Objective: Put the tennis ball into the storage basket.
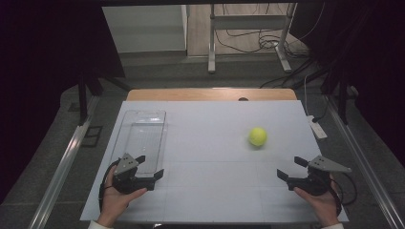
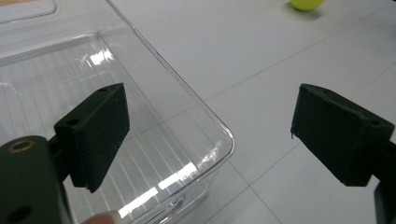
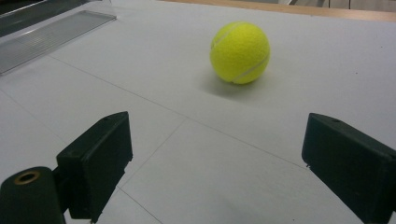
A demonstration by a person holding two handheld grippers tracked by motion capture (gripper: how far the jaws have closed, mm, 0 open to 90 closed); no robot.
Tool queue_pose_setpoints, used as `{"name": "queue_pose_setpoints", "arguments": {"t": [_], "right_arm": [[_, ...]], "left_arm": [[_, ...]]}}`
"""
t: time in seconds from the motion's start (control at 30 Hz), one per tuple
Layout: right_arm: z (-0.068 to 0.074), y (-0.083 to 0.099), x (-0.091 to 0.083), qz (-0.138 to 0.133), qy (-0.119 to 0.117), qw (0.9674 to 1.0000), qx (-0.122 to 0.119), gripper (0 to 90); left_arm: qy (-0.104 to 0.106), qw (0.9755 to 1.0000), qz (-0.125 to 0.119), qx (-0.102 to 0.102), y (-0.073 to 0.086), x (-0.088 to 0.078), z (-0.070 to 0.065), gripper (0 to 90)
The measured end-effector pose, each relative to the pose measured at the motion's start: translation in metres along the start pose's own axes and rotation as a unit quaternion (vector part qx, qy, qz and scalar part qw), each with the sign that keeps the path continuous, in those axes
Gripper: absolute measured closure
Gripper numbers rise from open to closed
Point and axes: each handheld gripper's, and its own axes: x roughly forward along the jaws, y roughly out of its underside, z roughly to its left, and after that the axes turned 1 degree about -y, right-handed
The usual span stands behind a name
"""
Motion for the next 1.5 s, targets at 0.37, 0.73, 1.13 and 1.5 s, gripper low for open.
{"name": "queue_pose_setpoints", "arguments": {"t": [0.37, 0.73, 1.13, 1.5], "right_arm": [[0.002, -0.001, 0.004, 0.004, -0.006, 1.0, -0.006, 9.5], [0.005, 0.001, -0.001, 0.0, 0.0, 1.0, -0.005, 10.3], [0.003, 0.002, 0.0, 0.005, 0.003, 1.0, -0.003, 10.3], [0.003, 0.002, 0.005, 0.004, -0.005, 1.0, 0.001, 10.5]], "left_arm": [[-0.002, 1.0, 0.0, 0.002, 0.001, 0.0, 0.0, 12.2], [0.001, 0.9999, 0.003, 0.01, -0.001, 0.002, -0.003, 12.3], [0.002, 0.9999, 0.002, 0.012, -0.004, 0.003, -0.003, 12.4], [0.001, 0.9999, 0.003, 0.014, -0.015, 0.002, -0.009, 12.4]]}}
